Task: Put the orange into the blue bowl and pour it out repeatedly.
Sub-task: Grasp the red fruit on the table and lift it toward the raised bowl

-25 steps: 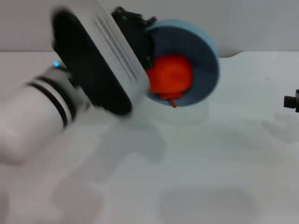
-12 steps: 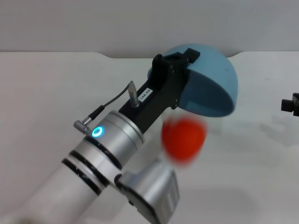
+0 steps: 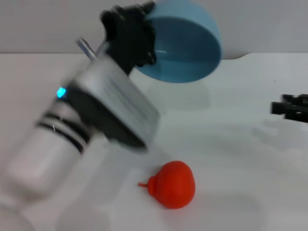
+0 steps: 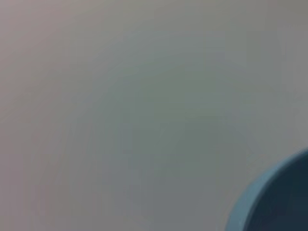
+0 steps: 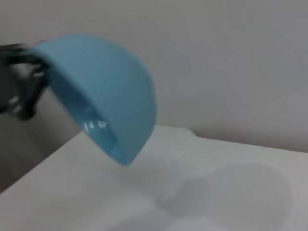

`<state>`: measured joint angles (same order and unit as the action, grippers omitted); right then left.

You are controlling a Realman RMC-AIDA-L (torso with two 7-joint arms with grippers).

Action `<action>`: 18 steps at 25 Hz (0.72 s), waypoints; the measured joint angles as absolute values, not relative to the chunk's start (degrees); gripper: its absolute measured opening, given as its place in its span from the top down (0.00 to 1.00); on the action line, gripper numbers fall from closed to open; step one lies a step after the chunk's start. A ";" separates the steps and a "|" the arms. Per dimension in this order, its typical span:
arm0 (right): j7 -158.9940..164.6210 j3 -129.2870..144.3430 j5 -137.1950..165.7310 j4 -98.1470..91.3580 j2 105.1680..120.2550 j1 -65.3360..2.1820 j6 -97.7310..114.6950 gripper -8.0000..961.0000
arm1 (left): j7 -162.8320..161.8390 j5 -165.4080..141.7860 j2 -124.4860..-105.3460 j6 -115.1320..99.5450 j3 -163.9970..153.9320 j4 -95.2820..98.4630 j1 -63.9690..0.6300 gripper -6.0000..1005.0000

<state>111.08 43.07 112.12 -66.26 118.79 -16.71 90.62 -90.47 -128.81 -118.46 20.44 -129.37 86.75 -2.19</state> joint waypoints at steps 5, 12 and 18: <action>105.72 49.53 111.75 -64.73 118.92 -18.97 89.96 0.47 | -95.89 -112.29 -118.36 -11.32 -111.03 95.05 -2.28 1.00; 105.30 57.32 112.24 -63.92 118.80 -21.67 88.37 0.47 | -126.11 -118.96 -117.85 -52.45 -83.72 88.15 -14.65 1.00; 105.43 63.47 112.94 -63.90 118.59 -23.84 87.60 0.47 | -143.21 -130.20 -117.65 -77.68 -65.94 80.81 -24.84 1.00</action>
<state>105.44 63.47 112.94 -63.90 118.59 -23.84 87.60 -143.21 -130.20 -117.65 -77.68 -65.94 80.81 -24.84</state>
